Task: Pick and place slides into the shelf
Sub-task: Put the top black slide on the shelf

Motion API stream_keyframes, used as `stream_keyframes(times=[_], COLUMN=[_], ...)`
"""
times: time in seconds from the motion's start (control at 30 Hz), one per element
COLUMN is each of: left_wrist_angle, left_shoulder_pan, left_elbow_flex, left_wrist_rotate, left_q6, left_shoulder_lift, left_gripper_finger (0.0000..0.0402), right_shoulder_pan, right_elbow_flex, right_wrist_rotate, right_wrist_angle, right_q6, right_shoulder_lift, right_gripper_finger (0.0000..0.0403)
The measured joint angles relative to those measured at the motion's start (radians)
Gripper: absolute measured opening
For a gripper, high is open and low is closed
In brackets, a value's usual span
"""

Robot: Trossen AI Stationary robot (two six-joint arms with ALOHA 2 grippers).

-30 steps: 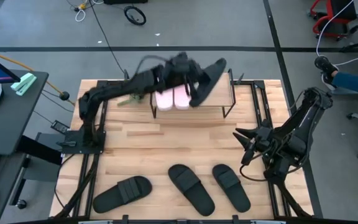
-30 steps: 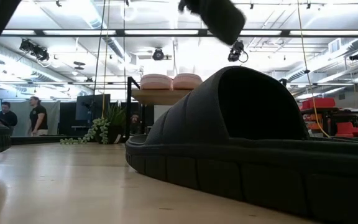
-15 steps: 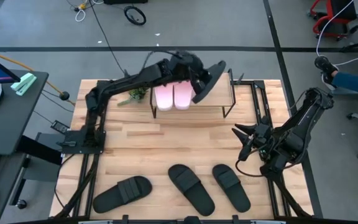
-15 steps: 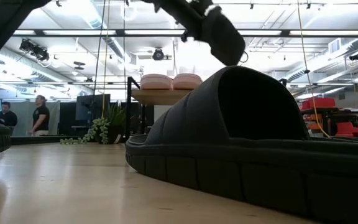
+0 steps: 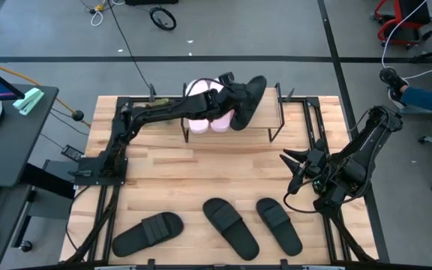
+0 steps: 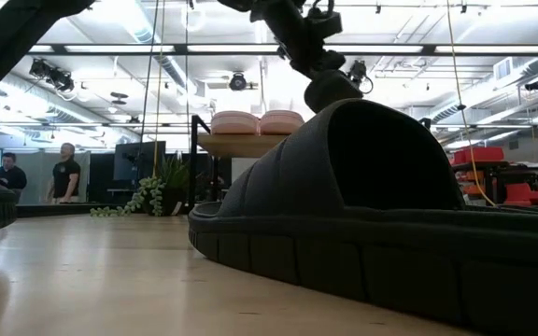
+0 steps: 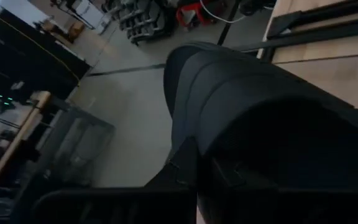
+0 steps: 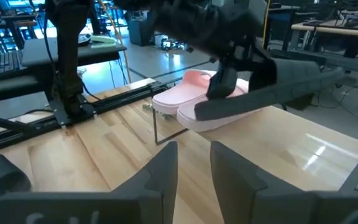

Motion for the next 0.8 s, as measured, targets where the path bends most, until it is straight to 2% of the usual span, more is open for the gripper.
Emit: stream_keyframes(times=[0.3, 0.67, 0.8], left_wrist_angle=[0.007, -0.048, -0.063], left_shoulder_pan=[-0.015, 0.011, 0.016], left_elbow_flex=[0.000, 0.001, 0.002], left_wrist_rotate=[-0.206, -0.211, -0.181], left_q6=[0.002, -0.104, -0.144], left_shoulder_lift=[0.044, 0.062, 0.063], left_gripper_finger=[0.0012, 0.0015, 0.0011], right_shoulder_pan=[0.000, 0.000, 0.000], right_elbow_flex=[0.000, 0.000, 0.000], right_wrist_rotate=[0.001, 0.005, 0.005], right_wrist_angle=[0.013, 0.029, 0.030], right_q6=[0.003, 0.060, 0.063], right_shoulder_lift=[0.002, 0.002, 0.002], right_gripper_finger=[0.0101, 0.0101, 0.0101])
